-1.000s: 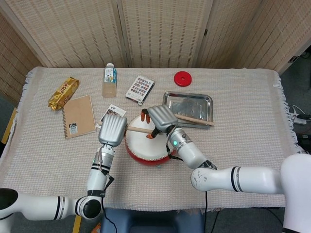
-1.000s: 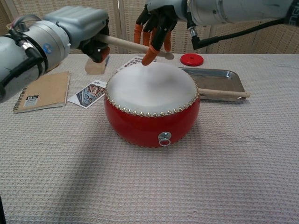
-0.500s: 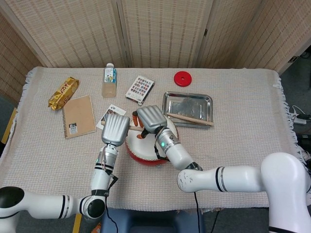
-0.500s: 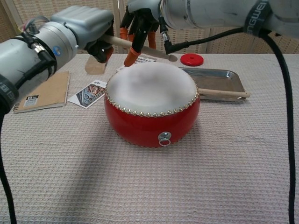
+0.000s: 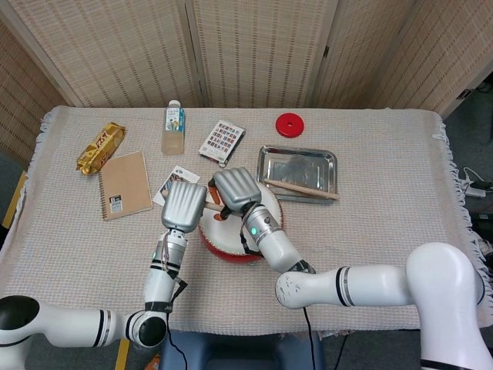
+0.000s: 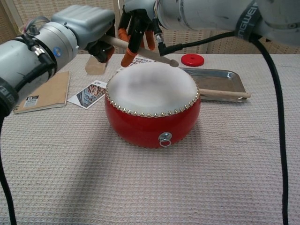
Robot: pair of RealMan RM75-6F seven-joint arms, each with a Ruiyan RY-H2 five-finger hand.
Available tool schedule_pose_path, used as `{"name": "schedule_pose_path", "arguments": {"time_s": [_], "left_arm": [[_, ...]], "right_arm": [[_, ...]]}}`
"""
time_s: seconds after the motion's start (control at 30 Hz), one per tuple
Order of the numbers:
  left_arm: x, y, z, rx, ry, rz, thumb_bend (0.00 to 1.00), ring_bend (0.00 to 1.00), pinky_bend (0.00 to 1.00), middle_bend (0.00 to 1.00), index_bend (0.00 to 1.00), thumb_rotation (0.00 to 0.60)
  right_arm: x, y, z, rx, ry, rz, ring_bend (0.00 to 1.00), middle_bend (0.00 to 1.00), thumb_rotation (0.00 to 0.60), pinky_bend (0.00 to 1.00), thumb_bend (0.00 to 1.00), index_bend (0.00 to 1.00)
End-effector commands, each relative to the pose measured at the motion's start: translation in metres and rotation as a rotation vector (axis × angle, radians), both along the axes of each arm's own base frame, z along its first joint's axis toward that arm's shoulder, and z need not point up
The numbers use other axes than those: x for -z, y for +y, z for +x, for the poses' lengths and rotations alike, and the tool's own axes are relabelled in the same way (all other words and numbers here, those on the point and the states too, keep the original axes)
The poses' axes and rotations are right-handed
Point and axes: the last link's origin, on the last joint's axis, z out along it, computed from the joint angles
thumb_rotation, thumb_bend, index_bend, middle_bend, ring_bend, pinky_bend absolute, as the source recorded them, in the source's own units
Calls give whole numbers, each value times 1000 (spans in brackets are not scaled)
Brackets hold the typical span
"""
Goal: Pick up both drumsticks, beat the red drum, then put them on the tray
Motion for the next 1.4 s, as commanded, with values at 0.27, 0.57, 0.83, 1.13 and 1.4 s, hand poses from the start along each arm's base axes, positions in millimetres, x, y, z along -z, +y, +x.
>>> {"name": "schedule_pose_path", "arguments": {"time_s": [0.27, 0.57, 0.83, 1.13, 1.4], "left_arm": [[0, -3, 2, 20, -12, 3, 528, 878, 1000, 930, 739, 600], [1, -7, 5, 24, -42, -29, 500, 815, 1000, 843, 641, 600], [0, -8, 9, 34, -62, -42, 497, 811, 1000, 828, 631, 600], [1, -8, 7, 33, -52, -38, 469, 671, 995, 699, 475, 600], [0, -7, 9, 39, -53, -42, 464, 421, 751, 440, 288, 600]], "right_arm": [[-1, 0, -1, 4, 8, -17, 639, 773, 600, 688, 0, 795], [0, 1, -4, -12, 12, -16, 639, 774, 600, 695, 141, 798], [-2, 2, -5, -33, 7, -17, 634, 774, 600, 695, 219, 795], [-5, 1, -9, -33, 13, -27, 637, 773, 600, 702, 273, 832], [-6, 4, -10, -38, 31, -34, 652, 781, 600, 715, 276, 862]]}}
